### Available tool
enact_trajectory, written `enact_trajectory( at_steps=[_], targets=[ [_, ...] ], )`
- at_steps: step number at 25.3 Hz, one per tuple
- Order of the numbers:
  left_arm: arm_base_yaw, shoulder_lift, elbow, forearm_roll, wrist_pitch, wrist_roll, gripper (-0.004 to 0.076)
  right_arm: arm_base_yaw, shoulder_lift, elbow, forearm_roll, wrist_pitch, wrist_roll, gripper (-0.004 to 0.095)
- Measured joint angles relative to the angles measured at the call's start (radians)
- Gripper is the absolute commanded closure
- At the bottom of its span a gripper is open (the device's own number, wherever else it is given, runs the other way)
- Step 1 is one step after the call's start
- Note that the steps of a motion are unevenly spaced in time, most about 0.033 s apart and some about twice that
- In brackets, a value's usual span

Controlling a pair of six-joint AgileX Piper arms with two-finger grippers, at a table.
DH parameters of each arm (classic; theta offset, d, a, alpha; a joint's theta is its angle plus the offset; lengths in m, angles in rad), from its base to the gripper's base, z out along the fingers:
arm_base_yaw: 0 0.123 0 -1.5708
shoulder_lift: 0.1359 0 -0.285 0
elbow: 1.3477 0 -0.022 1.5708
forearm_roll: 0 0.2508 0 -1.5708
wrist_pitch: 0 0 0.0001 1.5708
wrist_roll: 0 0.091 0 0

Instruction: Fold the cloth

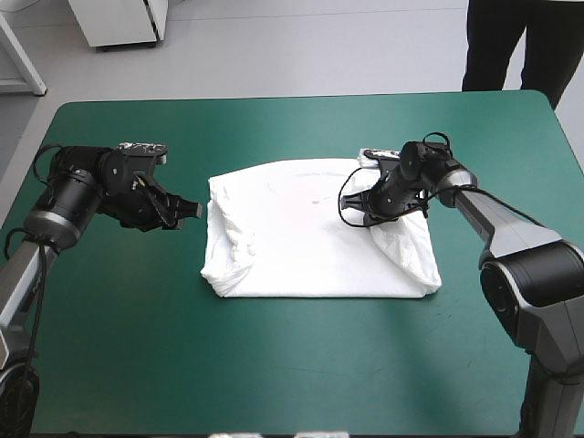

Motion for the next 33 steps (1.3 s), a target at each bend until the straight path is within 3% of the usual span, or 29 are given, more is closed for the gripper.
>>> enact_trajectory(
  at_steps=[3,5,11,16,19,26,29,31,33],
  targets=[
    [0.000,0.000,0.000,-0.013,-0.001,0.000,0.0360,0.000,0.002,-0.019,0.014,0.042,-0.016,0.0395],
    [0.000,0.000,0.000,-0.024,-0.001,0.000,0.0360,0.002,-0.001,-0.030,0.015,0.076,-0.016,0.0345],
    [0.000,0.000,0.000,-0.027,0.001,0.000,0.0360,0.007,-0.132,-0.034,-0.009,0.089,-0.016,0.0358],
    [-0.003,-0.002,0.000,-0.029,0.034,0.000,0.0360,0.007,-0.287,-0.014,-0.139,0.130,0.045,0.0358],
    [-0.037,-0.018,0.000,-0.025,0.032,-0.003,0.0360,0.000,-0.384,0.053,-0.218,0.138,0.098,0.0358],
    [-0.234,-0.046,0.064,0.087,-0.020,-0.147,0.0359,-0.089,-0.670,0.356,-0.258,0.166,0.159,0.0359],
    [-0.244,-0.036,0.177,0.075,-0.058,-0.197,0.0295,-0.096,-0.753,0.405,-0.260,0.190,0.162,0.0359],
    [-0.244,-0.009,0.218,0.055,-0.080,-0.194,0.0192,-0.096,-0.763,0.405,-0.260,0.191,0.163,0.0366],
    [-0.244,0.025,0.234,0.025,-0.107,-0.183,0.0171,-0.096,-0.763,0.405,-0.260,0.191,0.164,0.0396]
  ],
)
